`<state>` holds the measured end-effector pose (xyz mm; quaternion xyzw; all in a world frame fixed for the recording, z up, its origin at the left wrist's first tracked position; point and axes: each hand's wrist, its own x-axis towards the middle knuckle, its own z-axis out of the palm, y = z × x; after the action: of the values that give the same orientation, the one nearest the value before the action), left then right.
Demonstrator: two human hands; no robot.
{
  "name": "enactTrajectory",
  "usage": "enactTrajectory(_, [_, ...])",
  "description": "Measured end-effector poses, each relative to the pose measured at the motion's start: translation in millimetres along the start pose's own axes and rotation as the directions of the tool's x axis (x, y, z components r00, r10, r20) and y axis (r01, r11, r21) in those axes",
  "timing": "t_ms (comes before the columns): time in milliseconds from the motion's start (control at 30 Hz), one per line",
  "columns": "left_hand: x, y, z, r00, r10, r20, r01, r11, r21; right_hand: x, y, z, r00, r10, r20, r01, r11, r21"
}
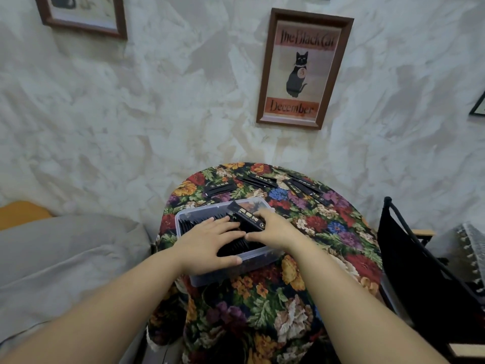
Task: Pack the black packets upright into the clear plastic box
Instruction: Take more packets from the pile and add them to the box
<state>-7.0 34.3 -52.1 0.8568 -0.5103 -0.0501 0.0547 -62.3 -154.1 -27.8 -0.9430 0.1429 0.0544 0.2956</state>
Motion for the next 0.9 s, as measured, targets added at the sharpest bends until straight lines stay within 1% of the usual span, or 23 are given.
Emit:
enactTrajectory(133, [0, 0, 0, 1.000, -0.001, 0.002, 0.001, 1.000, -0.005, -6, -1, -4, 0.998, -0.015, 0.056, 0.010, 0.996, 0.086])
enactTrajectory(233, [1, -1, 2, 1.000, 0.002, 0.004, -0.002, 1.000, 0.000, -8, -4, -5, 0.996, 0.022, 0.091, -0.035, 0.988, 0.152])
enactTrajectory(300, [1, -1, 2, 1.000, 0.004, -0.001, -0.004, 1.000, 0.002, -8, -7, -4, 0.995, 0.028, 0.096, -0.042, 0.989, 0.139])
enactTrajectory(467, [1, -1, 2, 1.000, 0.003, 0.001, -0.003, 1.000, -0.006, -13, -9, -4, 0.998, 0.022, 0.055, -0.027, 0.997, 0.079])
enactTrajectory(533, [1, 0, 1, 1.000, 0.004, 0.008, -0.004, 1.000, -0.007, -16, -8, -6, 1.000, 0.009, -0.010, -0.008, 0.994, 0.106])
enactTrajectory(600, [1, 0, 0, 1.000, 0.001, 0.013, -0.001, 1.000, -0.008, -17, -6, -7, 0.991, -0.011, -0.130, 0.027, 0.992, 0.120])
enactTrajectory(633, [0, 0, 0, 1.000, 0.000, 0.013, 0.000, 1.000, -0.009, -17, -5, -6, 0.982, -0.024, -0.186, 0.044, 0.993, 0.107])
enactTrajectory(733, [1, 0, 0, 1.000, 0.008, 0.003, -0.008, 1.000, -0.007, -16, -5, -1, 0.953, -0.066, -0.297, 0.064, 0.998, -0.016])
enactTrajectory(833, [1, -1, 2, 1.000, 0.002, 0.001, -0.002, 1.000, -0.003, -15, -10, 6, 0.933, -0.083, -0.349, 0.047, 0.993, -0.110])
enactTrajectory(900, [1, 0, 1, 1.000, -0.001, 0.000, 0.001, 1.000, -0.006, -16, -13, 12, 0.938, -0.096, -0.334, 0.048, 0.988, -0.150])
